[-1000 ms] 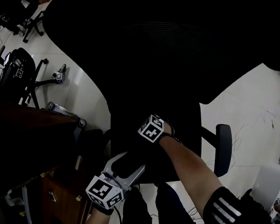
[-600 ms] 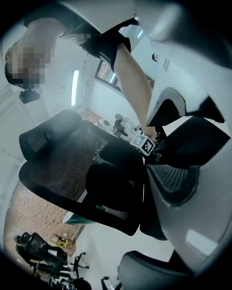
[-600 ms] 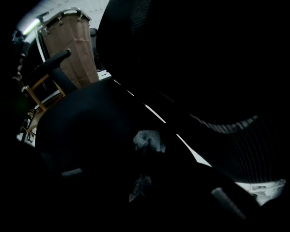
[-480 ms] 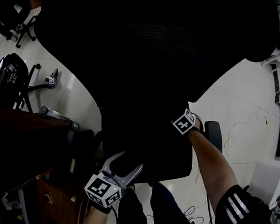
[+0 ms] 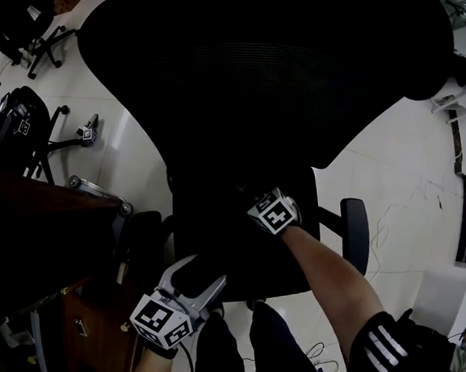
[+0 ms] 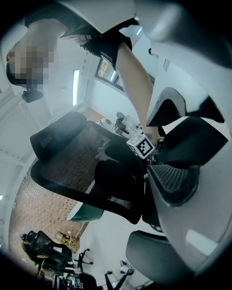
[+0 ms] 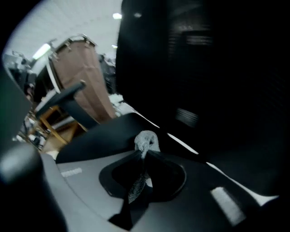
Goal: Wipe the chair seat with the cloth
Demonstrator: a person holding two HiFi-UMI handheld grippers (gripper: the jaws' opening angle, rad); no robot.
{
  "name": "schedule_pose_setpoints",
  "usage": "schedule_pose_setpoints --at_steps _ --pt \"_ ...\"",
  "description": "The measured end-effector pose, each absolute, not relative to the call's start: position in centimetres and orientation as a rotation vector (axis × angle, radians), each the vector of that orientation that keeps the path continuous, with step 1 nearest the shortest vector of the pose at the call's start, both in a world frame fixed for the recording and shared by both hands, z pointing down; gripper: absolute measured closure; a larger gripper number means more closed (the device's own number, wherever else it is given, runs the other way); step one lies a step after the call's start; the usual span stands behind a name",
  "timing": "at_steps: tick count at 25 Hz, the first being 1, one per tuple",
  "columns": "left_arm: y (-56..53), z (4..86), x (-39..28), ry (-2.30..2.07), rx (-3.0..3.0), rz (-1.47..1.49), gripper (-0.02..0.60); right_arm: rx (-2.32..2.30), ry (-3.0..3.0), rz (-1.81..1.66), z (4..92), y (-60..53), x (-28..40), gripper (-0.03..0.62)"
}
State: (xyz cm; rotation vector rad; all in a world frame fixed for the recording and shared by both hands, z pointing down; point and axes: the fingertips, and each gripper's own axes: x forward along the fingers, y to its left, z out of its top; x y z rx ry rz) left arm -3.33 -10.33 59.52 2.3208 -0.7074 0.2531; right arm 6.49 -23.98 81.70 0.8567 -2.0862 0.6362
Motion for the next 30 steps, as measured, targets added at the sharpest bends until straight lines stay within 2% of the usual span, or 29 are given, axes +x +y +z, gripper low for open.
schedule_pose_setpoints --at_steps 5,9,15,25,30 --pt "-9.5 60.1 -4.4 -0.722 2.312 0.258 0.293 0.707 -2.184 0.650 82.2 -22.1 -3.3 0.557" --pt "-8.8 61.1 -4.7 -0.719 2.284 0.260 0.293 0.641 -2.127 0.576 85.0 -20.7 -4.9 0.557" --pt "-7.9 62.5 -4.3 -0.697 2.285 0.272 0.293 0.658 -1.997 0.503 87.4 -19.4 0.5 0.557" --pt "-7.8 61.6 -1.3 -0.628 2.318 0.248 0.293 0.814 -1.770 0.526 87.5 -17.0 17.1 0.559" --pt "-6.8 61.7 -1.4 -0.621 2.318 0.258 0.293 0.922 -1.768 0.585 85.7 -17.8 18.3 0.559"
